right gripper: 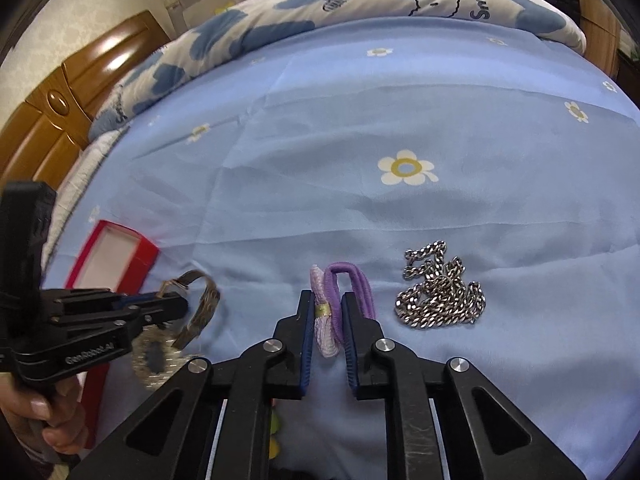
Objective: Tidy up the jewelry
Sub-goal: 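Carry the watch and hair tie into the red-rimmed box lid while both grippers open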
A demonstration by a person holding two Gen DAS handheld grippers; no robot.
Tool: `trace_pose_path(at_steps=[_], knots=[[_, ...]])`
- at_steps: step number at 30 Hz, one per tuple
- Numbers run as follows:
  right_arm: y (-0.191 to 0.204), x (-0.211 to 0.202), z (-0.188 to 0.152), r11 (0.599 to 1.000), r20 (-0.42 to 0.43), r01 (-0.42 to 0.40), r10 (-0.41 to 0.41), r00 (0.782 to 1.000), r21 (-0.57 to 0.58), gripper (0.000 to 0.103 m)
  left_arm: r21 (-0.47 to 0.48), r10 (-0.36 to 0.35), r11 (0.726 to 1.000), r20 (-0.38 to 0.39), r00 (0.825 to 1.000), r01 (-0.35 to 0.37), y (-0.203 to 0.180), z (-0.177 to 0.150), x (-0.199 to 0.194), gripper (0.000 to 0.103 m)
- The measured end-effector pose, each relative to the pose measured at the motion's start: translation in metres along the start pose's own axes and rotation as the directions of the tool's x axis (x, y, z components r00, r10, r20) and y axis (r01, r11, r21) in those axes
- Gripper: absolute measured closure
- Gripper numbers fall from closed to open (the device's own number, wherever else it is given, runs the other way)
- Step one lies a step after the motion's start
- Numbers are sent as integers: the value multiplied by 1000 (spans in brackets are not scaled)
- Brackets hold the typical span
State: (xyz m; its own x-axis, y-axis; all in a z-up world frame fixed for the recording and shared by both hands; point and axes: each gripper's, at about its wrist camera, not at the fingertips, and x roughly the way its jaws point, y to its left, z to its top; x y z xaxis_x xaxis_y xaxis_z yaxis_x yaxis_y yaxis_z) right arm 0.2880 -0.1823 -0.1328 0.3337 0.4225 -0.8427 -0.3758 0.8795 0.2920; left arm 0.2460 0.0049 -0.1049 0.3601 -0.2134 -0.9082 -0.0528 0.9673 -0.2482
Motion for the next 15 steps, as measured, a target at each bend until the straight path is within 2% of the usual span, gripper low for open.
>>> trace_pose_path(at_steps=[8, 15], knots=[[27, -24, -7, 997, 28, -74, 74, 997, 8, 90, -42, -18, 999, 70, 997, 21, 27, -18, -45, 97], [77, -24, -8, 989, 31, -145, 145, 989, -23, 90, -88, 43, 996, 108, 993, -33, 74, -34, -71, 97]])
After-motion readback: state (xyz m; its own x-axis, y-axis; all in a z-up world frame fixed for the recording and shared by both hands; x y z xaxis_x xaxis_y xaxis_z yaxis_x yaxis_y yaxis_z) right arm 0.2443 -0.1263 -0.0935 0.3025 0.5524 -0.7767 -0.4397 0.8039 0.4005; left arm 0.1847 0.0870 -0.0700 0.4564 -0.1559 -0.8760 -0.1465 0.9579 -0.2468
